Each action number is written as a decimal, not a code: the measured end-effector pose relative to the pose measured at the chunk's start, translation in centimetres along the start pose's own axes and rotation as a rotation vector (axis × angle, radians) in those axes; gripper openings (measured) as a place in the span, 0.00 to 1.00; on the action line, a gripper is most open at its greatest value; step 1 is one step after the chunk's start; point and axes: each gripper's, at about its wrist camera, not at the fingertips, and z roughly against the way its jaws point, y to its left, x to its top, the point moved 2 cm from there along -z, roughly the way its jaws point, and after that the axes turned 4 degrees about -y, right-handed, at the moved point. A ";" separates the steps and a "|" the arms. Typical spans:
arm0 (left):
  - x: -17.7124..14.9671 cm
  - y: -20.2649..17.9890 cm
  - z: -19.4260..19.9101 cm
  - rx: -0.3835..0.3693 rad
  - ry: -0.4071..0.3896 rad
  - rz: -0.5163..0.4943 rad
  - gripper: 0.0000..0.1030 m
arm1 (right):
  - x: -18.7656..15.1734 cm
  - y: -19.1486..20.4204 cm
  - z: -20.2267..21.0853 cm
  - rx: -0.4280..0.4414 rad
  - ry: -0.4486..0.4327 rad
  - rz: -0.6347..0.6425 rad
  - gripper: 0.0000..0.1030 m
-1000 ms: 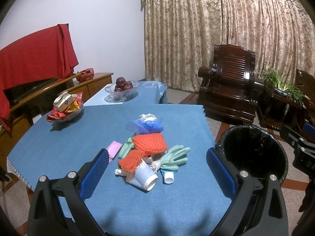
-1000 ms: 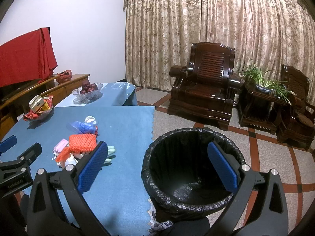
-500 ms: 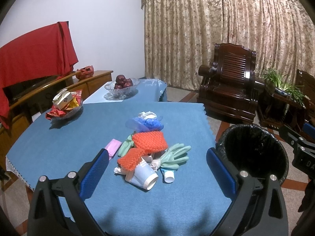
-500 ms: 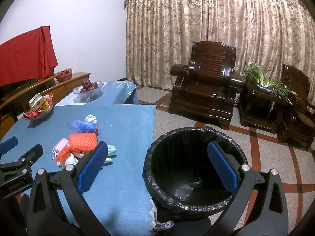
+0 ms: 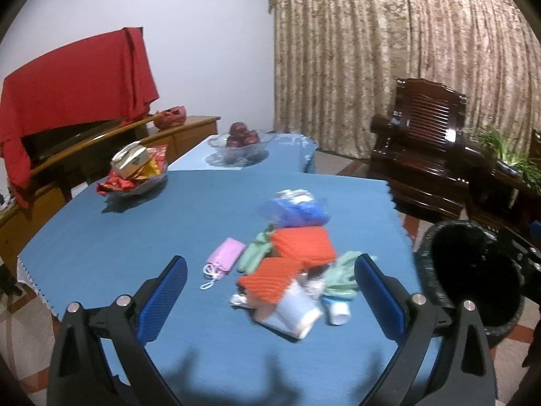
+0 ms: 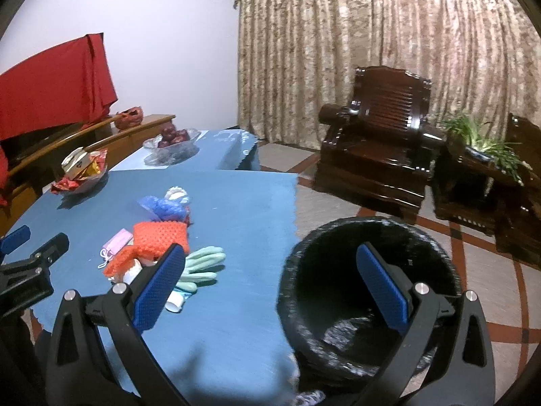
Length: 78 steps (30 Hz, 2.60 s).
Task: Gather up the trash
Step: 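Reach the left gripper to the orange net while the right gripper reaches the green glove, then close the left gripper on the orange net while the right gripper grasps the green glove, then carry both items over the bin and open both grippers to drop them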
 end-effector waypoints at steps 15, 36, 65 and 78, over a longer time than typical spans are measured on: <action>-3.5 5.5 -5.6 0.056 0.047 0.025 0.94 | -3.9 7.7 -9.0 0.144 0.110 0.065 0.82; -6.0 1.8 -14.1 -0.192 0.185 0.015 0.36 | -5.6 8.7 -16.2 0.130 0.199 0.114 0.78; -3.3 3.5 -12.1 -0.203 0.110 0.092 0.09 | -4.8 11.5 -18.6 0.373 0.260 0.083 0.03; 1.4 2.1 -8.6 -0.234 -0.003 0.085 0.09 | 0.9 8.9 -13.0 0.377 0.098 0.053 0.03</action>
